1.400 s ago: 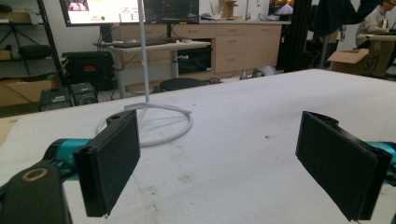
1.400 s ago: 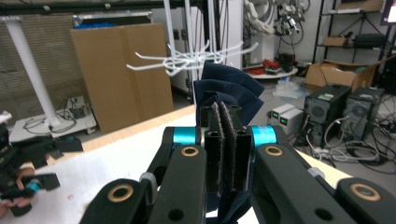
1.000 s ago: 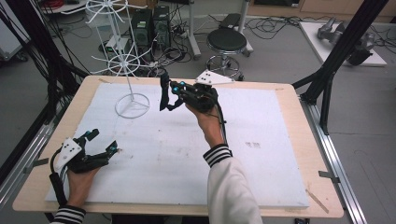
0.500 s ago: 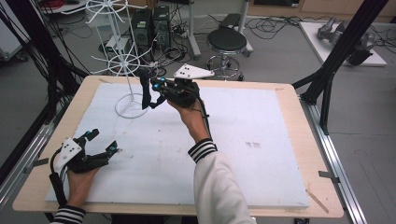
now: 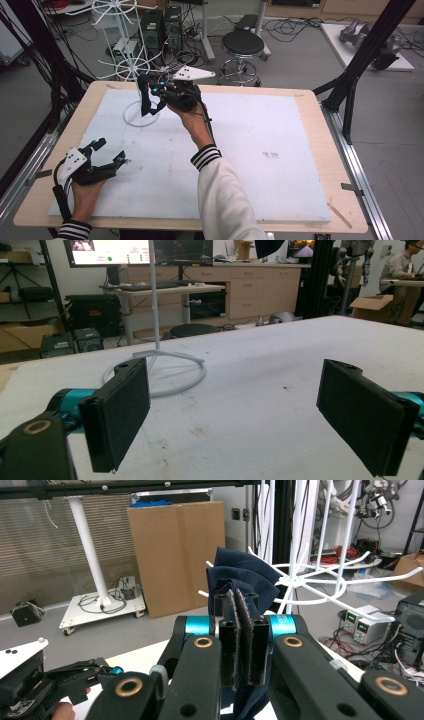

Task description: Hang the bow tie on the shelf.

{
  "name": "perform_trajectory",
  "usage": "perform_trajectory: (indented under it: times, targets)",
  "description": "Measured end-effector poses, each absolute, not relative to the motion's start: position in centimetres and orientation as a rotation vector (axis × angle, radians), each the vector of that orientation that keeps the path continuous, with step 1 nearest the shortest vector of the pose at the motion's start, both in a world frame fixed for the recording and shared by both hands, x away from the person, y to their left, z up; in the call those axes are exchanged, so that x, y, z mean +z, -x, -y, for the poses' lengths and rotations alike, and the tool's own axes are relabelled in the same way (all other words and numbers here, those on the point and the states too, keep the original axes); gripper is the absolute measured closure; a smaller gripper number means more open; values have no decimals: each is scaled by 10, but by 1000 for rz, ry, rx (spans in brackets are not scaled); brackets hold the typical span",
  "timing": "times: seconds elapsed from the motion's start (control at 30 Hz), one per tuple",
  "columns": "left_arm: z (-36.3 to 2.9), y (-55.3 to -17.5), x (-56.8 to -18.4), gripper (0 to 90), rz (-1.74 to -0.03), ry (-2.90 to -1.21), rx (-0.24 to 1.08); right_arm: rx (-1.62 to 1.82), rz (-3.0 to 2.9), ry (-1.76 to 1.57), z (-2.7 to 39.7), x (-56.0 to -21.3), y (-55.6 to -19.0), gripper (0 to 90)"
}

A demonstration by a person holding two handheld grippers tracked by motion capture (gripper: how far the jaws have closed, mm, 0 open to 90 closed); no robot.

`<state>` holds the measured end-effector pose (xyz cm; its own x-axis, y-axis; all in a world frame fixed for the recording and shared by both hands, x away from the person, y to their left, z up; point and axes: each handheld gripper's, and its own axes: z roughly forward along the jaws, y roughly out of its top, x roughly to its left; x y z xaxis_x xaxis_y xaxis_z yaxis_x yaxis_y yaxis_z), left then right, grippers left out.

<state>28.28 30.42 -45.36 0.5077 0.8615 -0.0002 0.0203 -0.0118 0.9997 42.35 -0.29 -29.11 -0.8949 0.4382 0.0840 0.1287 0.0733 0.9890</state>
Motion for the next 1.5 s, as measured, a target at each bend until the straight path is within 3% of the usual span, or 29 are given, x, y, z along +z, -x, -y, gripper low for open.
perform_trajectory:
  times: [1.5]
  targets:
    - [-305, -283, -454, 141, -820, -1431, 795, 1917, -2113, -645, -22, -292, -467, 877]
